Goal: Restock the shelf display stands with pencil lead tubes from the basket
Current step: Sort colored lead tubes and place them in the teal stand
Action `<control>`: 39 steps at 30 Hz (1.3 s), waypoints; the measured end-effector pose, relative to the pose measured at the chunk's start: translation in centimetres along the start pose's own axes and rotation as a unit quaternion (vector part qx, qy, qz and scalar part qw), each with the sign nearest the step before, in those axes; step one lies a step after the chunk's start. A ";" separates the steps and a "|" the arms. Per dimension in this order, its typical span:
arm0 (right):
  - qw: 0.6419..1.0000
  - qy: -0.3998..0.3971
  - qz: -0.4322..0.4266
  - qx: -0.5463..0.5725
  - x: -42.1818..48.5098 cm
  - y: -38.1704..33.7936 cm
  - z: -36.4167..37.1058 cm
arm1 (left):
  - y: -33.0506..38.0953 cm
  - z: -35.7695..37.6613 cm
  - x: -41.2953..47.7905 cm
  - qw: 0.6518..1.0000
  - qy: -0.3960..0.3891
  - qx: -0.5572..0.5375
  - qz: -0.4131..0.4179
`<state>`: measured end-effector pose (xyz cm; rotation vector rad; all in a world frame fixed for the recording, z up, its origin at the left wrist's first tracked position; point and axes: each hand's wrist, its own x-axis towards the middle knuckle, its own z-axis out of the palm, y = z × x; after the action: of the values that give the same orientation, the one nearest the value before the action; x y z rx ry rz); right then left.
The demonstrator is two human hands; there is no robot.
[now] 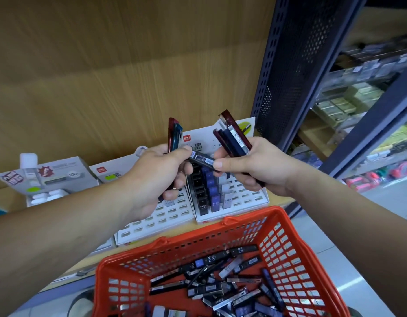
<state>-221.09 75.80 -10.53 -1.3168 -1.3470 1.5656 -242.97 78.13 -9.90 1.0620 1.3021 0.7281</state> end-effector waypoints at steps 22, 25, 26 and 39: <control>0.971 -0.122 0.063 0.195 0.2 2.7 -0.8 | 0.6 -0.8 -0.8 0.997 -0.059 0.056 0.013; 0.980 -0.095 0.067 0.164 0.1 2.3 -0.5 | 0.6 -0.7 -1.0 0.996 -0.060 0.069 0.017; 0.980 -0.099 0.066 0.158 0.1 2.2 -0.5 | 0.6 -0.7 -1.0 0.995 -0.059 0.074 0.020; 0.979 -0.113 0.100 0.137 -0.1 1.4 -0.1 | 1.1 -1.5 -0.7 0.997 -0.015 0.067 0.039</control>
<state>-220.76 75.40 -11.85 -1.1568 -1.1033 2.0104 -244.38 78.26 -8.52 1.2336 1.3039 0.6865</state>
